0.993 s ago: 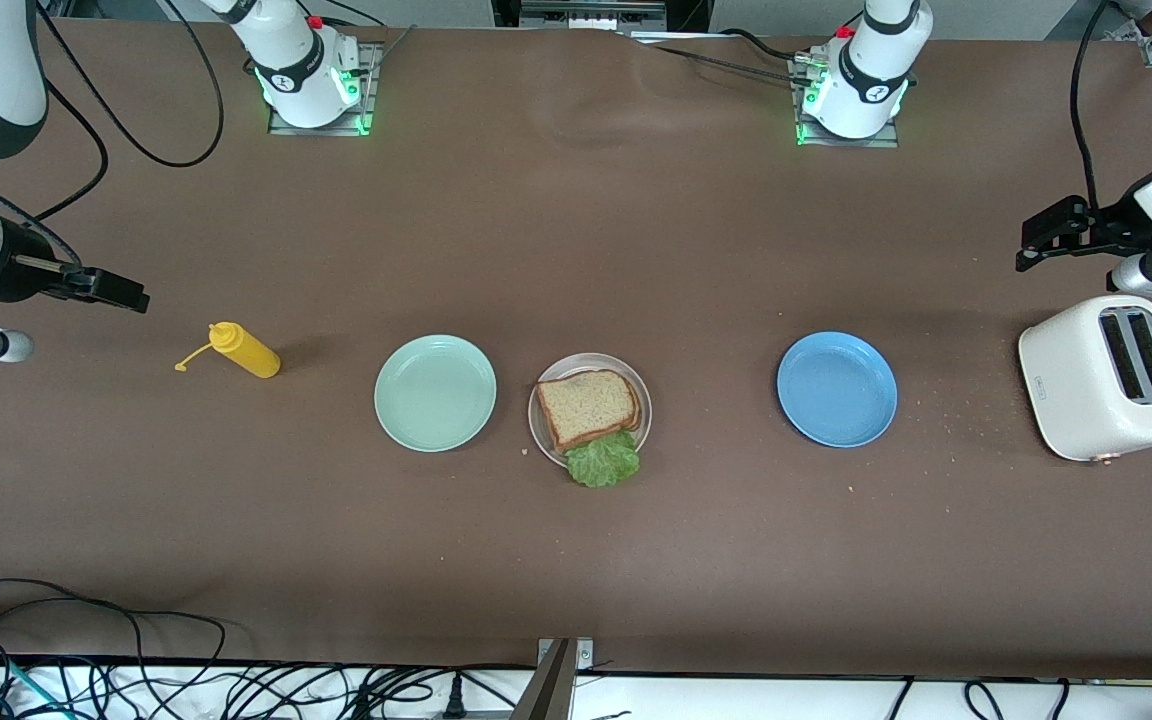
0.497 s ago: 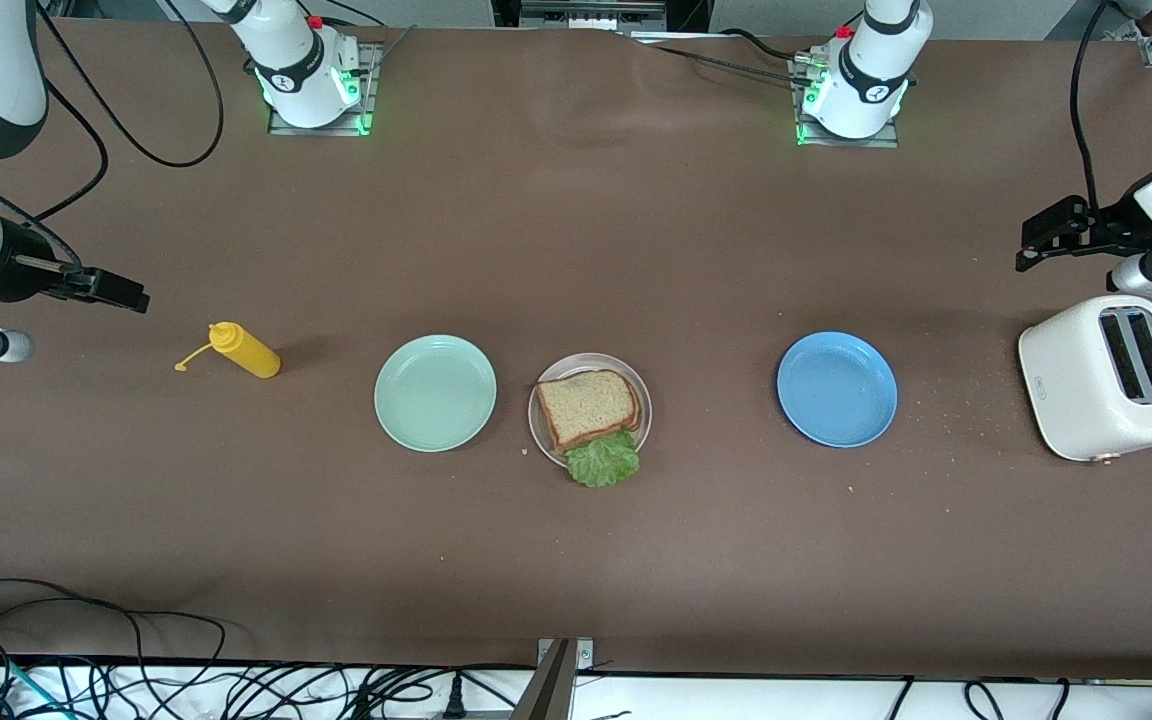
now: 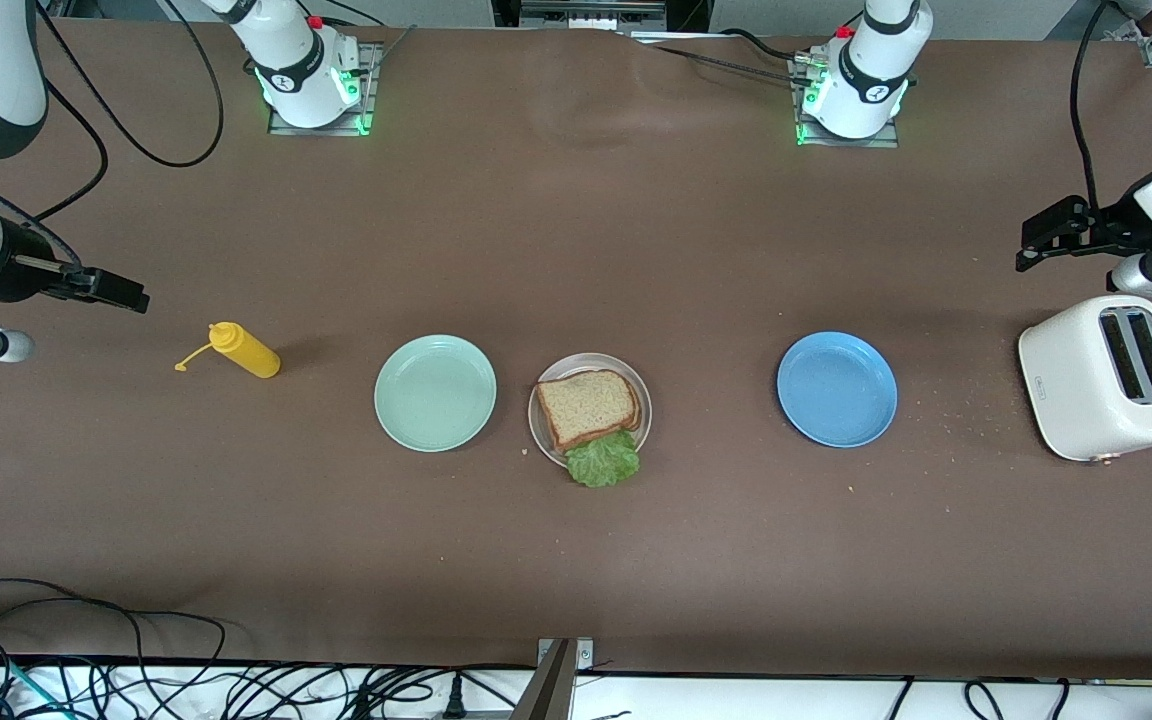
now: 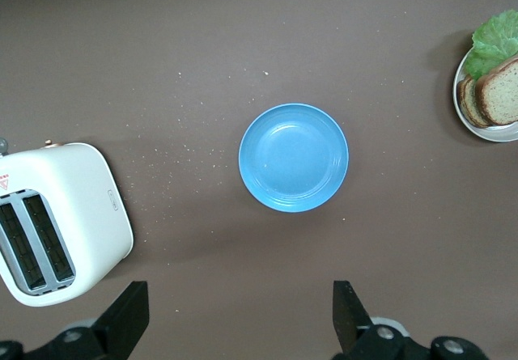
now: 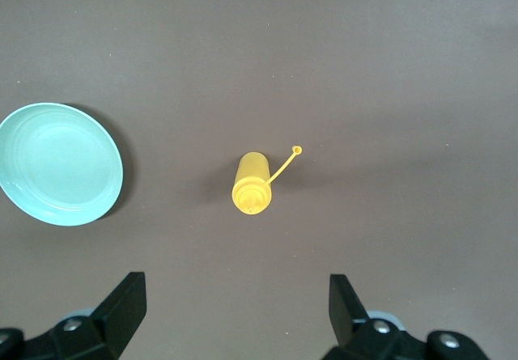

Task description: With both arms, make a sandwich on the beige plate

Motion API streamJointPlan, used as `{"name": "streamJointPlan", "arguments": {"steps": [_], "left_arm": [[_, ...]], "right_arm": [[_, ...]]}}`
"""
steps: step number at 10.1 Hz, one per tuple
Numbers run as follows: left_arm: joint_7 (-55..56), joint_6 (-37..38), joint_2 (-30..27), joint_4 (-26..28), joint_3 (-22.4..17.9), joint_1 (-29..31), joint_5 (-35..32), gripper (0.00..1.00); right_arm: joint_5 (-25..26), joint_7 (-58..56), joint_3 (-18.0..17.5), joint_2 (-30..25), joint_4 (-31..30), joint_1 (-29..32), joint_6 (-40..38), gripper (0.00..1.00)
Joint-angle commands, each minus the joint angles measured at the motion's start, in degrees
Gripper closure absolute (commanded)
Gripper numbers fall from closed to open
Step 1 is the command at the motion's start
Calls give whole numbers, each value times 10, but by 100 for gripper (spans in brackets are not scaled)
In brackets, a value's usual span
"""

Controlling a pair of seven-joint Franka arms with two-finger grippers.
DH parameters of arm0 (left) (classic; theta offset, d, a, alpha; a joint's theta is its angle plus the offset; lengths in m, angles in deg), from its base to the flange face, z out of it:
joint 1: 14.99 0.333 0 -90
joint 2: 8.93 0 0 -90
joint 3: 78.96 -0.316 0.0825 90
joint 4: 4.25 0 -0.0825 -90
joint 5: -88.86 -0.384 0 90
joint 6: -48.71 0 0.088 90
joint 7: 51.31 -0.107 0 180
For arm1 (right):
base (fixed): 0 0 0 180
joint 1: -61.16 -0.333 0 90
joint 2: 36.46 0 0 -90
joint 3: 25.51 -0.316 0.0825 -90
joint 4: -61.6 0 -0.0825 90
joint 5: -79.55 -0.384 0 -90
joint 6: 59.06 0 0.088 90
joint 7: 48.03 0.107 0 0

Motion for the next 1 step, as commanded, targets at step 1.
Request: {"name": "streamJointPlan", "arguments": {"steps": [1], "left_arm": [[-3,13,9,-20,0,0,11,0]], "right_arm": [[-12,-1,0,-7,-4,3,3,0]]}}
